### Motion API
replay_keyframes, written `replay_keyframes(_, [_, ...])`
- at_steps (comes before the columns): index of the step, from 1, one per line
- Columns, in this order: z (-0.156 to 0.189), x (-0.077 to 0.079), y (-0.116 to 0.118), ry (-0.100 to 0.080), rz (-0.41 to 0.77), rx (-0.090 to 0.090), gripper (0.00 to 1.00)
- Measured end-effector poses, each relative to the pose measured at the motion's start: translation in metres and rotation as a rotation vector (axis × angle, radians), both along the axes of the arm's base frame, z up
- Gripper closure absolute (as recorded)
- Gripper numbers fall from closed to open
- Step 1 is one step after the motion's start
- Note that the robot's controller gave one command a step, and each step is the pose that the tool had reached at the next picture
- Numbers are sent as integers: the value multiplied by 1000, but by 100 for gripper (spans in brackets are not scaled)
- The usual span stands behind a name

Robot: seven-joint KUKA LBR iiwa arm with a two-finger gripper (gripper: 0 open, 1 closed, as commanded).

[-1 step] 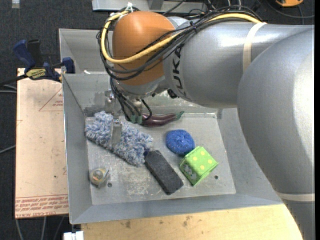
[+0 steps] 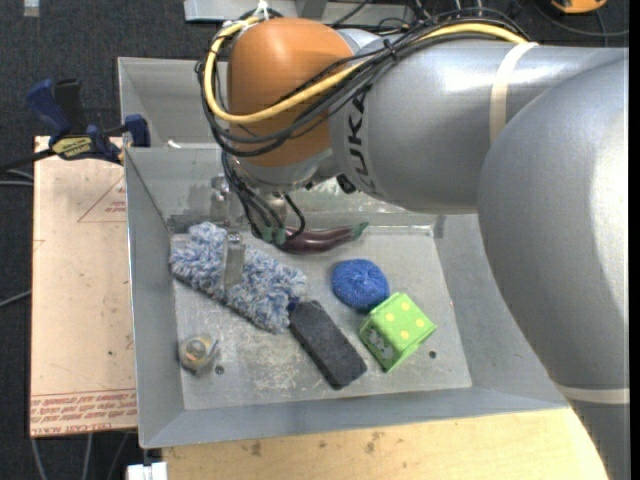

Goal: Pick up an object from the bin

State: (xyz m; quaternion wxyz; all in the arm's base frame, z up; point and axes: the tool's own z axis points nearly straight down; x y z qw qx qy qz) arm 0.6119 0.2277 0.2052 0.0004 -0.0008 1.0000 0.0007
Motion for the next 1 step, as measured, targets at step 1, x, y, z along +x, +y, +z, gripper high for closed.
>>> replay_keyframes(1, [-127, 7, -20, -2, 20, 2, 100])
